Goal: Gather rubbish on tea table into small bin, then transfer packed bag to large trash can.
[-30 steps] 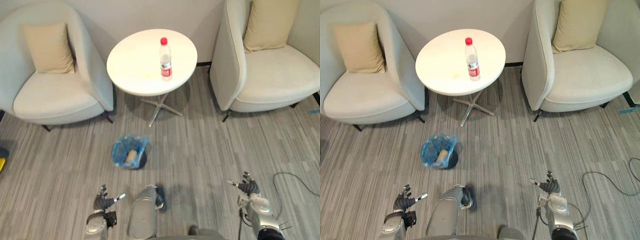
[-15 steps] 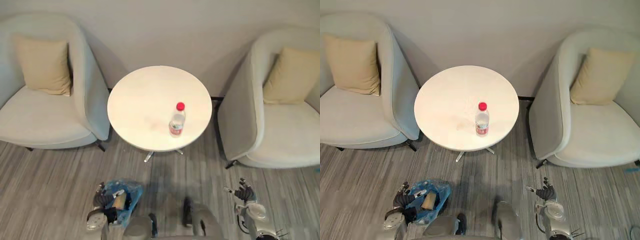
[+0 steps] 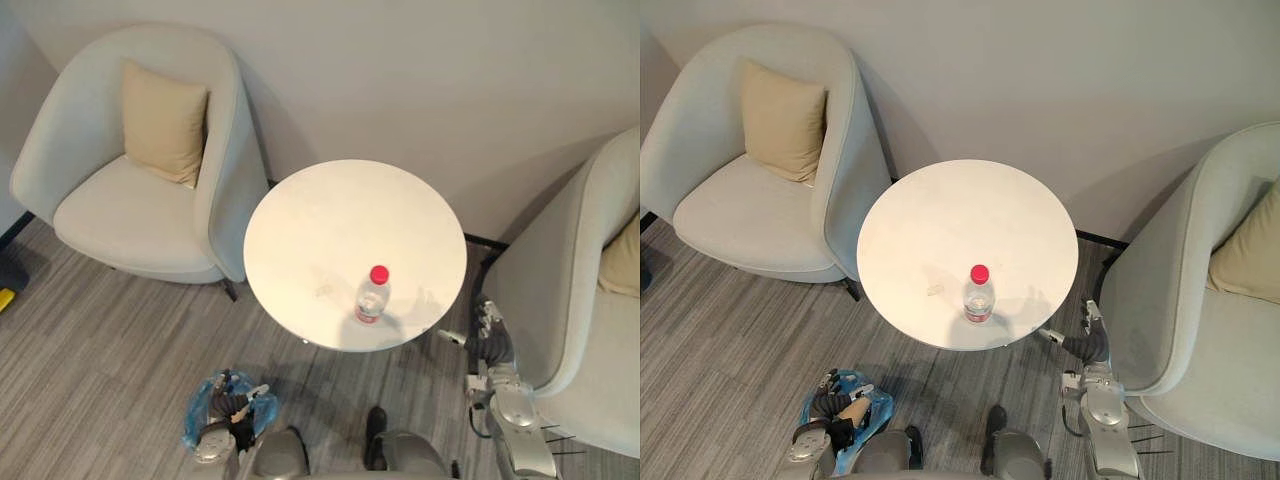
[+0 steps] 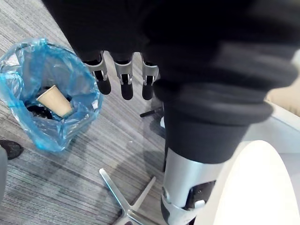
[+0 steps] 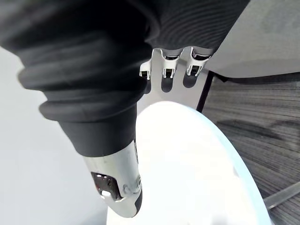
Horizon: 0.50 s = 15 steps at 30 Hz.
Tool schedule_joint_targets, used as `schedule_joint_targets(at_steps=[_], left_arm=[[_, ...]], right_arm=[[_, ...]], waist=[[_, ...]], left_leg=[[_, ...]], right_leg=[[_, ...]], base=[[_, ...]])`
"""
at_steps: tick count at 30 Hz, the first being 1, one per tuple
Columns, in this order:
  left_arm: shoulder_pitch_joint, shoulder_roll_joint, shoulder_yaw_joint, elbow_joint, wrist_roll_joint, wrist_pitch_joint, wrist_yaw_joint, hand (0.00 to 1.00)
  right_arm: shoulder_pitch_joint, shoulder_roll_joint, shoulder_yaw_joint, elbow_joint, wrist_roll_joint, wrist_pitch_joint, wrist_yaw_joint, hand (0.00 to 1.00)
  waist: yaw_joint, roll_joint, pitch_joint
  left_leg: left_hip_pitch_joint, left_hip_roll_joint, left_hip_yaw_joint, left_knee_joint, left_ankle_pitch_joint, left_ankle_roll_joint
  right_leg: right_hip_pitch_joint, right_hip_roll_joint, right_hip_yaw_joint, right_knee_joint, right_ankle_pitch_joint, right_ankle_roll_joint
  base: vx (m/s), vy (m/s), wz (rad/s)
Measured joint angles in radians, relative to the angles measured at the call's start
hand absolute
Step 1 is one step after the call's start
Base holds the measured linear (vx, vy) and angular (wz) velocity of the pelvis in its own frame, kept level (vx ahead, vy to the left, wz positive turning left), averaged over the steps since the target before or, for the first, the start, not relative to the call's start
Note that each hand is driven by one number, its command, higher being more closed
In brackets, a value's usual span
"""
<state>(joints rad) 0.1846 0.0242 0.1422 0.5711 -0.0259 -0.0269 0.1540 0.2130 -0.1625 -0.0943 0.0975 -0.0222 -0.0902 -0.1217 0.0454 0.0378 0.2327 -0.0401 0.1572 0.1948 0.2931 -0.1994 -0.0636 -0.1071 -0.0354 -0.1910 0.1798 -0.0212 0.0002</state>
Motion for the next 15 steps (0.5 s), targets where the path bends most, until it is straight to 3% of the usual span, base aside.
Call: schedule_joint_targets(at_steps=[5, 15], left_arm=[[0.031, 0.023, -0.024, 0.039, 0.005, -0.001, -0.018, 0.00], [0.033, 0.056, -0.069, 0.075, 0.037, -0.023, -0.030, 0.00]], right_arm=[[0.001, -0.038, 0.080, -0.004, -0.073, -0.013, 0.059, 0.00], [-0.130, -0.125, 0.167, 0.055, -0.142, -0.022, 0.066, 0.00]], waist=[[-0.003, 0.004, -0.009], [-0.003, 0.016, -0.022]], left_leg=[[0.037, -0.030, 0.006, -0.074, 0.026, 0.006], [0.033, -0.052, -0.020, -0.120, 0.063, 0.008]], right_leg=[[0.043, -0.003, 0.010, -0.086, 0.046, 0.016], [0.067, -0.002, -0.013, -0.179, 0.100, 0.012]], base=[[-0.02, 0.049, -0.04], [-0.01, -0.003, 0.06]])
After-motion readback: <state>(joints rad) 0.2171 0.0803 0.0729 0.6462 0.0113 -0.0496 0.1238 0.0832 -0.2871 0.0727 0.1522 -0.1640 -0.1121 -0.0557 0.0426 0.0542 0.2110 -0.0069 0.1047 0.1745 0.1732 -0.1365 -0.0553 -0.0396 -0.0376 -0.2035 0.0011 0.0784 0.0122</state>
